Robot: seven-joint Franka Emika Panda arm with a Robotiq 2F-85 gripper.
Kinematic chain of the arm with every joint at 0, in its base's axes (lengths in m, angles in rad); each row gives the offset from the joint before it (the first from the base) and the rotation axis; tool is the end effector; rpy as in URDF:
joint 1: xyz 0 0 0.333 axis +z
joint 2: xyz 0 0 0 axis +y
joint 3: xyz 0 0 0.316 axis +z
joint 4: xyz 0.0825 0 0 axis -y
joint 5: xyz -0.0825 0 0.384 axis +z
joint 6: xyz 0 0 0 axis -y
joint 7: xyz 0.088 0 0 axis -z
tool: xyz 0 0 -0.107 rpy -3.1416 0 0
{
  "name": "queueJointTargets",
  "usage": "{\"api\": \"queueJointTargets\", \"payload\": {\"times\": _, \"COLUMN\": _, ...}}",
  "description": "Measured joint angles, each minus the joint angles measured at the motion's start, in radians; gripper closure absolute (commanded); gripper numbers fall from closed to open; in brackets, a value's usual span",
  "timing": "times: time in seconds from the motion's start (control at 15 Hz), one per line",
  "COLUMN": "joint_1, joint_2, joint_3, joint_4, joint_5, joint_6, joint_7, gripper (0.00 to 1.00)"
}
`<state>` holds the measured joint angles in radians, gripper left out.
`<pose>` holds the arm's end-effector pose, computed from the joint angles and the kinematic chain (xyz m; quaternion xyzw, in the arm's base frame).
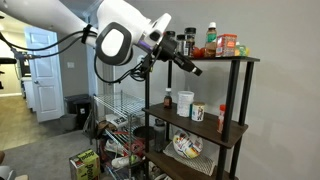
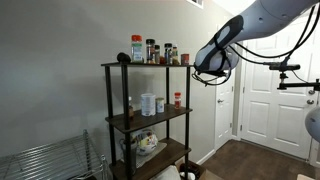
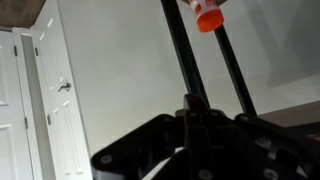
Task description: Move the spice bottle to the top shelf
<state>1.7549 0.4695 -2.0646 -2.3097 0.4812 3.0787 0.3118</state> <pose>0.5018 -0.1303 0.5521 0.7779 -0.3790 0.4976 0.0599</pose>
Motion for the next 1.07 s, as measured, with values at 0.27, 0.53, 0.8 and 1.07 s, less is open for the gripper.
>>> {"api": "queueJointTargets", "payload": {"times": 0.27, "joint_1": 0.154, "joint_2": 0.0, "joint_3": -0.092, "joint_4": -0.087, "joint_5": 0.035, "joint_6": 0.037, "joint_7": -0.035, "gripper": 1.0}}
{"api": "queueJointTargets", "payload": {"times": 0.53, "joint_1": 0.252, "joint_2": 0.002, "joint_3": -0.158, "joint_4": -0.134, "joint_5": 0.038, "joint_6": 0.049, "joint_7": -0.036, "gripper": 0.86}}
{"api": "queueJointTargets", "payload": {"times": 0.8, "joint_1": 0.266, "joint_2": 0.003, "joint_3": -0.169, "joint_4": -0.145, "joint_5": 0.038, "joint_6": 0.06, "joint_7": -0.036, "gripper": 0.73}}
{"api": "queueJointTargets", "payload": {"times": 1.07, "joint_1": 0.266, "joint_2": 0.003, "joint_3": -0.171, "joint_4": -0.145, "joint_5": 0.038, "joint_6": 0.06, "joint_7": -0.036, "gripper": 0.73}}
